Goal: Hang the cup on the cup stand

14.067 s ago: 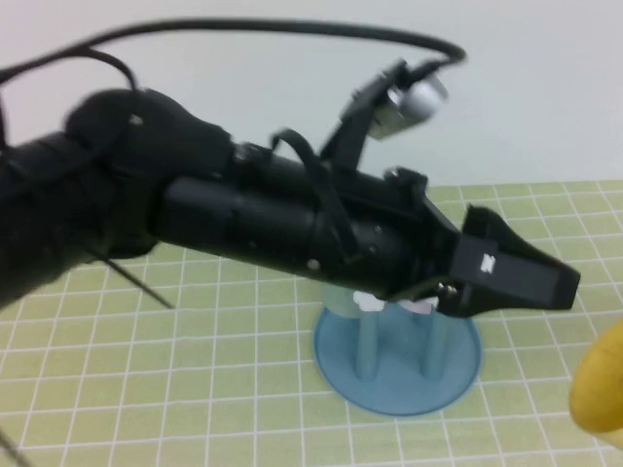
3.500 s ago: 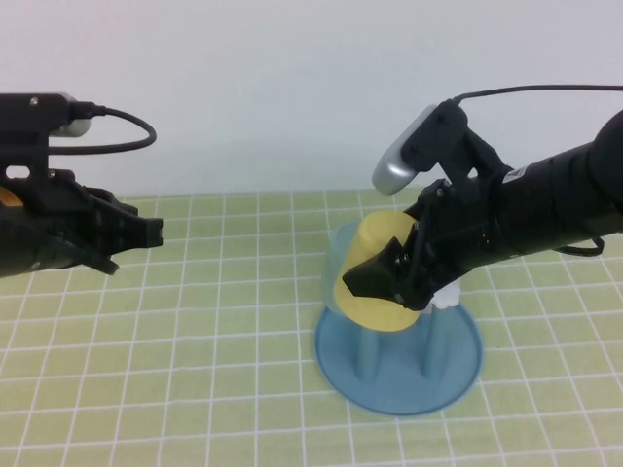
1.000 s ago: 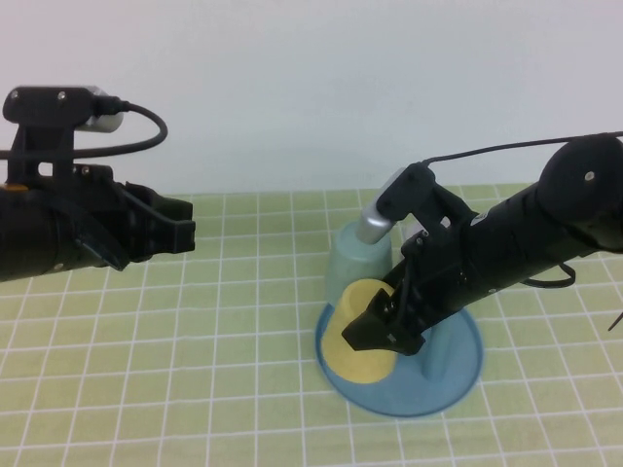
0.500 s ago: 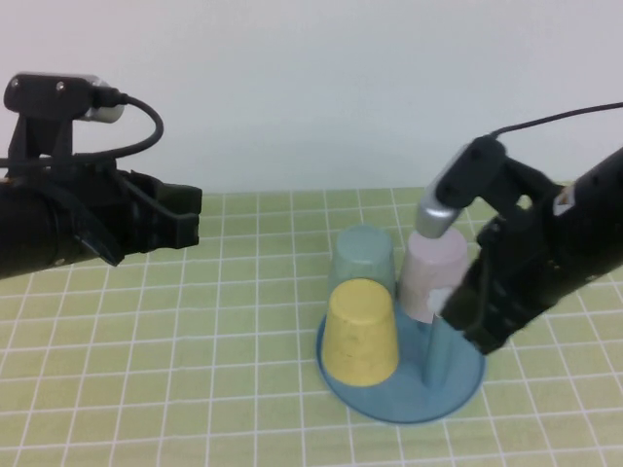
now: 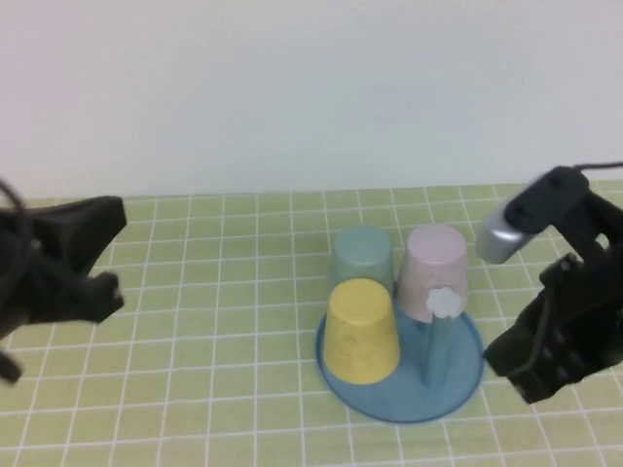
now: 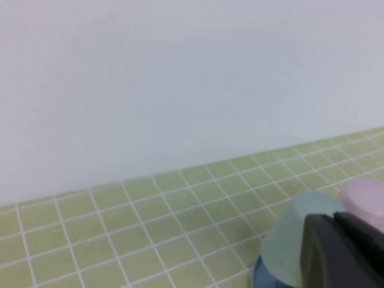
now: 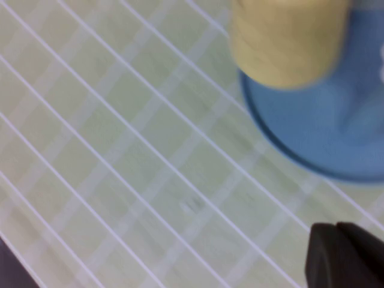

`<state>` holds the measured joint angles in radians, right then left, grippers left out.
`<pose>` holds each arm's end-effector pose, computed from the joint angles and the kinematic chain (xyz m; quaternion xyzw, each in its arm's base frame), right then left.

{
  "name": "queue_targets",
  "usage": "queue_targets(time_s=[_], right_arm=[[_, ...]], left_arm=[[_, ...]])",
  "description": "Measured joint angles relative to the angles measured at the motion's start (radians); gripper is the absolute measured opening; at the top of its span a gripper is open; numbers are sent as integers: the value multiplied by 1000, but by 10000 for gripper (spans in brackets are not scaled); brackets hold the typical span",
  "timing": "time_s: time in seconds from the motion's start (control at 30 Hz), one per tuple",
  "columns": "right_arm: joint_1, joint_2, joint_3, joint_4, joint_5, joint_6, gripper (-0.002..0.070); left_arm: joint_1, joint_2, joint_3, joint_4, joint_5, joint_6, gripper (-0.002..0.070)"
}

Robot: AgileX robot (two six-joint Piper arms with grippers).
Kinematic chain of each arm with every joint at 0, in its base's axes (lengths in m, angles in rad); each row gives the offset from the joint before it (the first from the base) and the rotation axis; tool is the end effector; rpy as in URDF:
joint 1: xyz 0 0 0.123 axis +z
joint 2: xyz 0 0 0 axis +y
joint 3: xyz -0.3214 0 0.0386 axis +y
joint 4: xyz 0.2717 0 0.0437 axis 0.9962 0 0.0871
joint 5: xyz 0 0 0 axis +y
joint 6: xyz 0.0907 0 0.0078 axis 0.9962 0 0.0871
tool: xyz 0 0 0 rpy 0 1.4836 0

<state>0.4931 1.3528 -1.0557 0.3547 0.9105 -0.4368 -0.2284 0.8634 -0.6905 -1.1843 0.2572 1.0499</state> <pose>0.2359 0.1551 0.3298 -0.3637 0.8910 0.1661 0.2152 0.1730 -0.0623 0.3724 0.1161 0.7587 -0.2006 0.6088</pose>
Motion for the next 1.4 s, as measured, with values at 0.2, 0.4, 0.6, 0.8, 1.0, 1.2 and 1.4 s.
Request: queue_targets(time_s=[0.2, 0.4, 0.6, 0.8, 1.0, 1.2, 1.4], right_arm=[[26, -134, 250, 314, -307, -151, 0], [69, -242, 434, 445, -443, -261, 0], [69, -349, 504, 451, -403, -282, 0], [69, -539, 538, 459, -394, -274, 0], [69, -783, 546, 459, -368, -270, 0], [69, -993, 546, 393, -353, -241, 0], [69, -1070, 546, 145, -286, -16, 0]], left_arm=[[-46, -53, 27, -32, 19, 2, 0], [-58, -223, 67, -58, 8, 30, 0], [-58, -376, 67, -44, 123, 47, 0], [-58, -452, 97, 20, 166, 51, 0], [-58, -480, 214, -2, 12, 40, 0], [-58, -480, 284, -21, -139, 40, 0], [-58, -480, 335, -27, -123, 40, 0]])
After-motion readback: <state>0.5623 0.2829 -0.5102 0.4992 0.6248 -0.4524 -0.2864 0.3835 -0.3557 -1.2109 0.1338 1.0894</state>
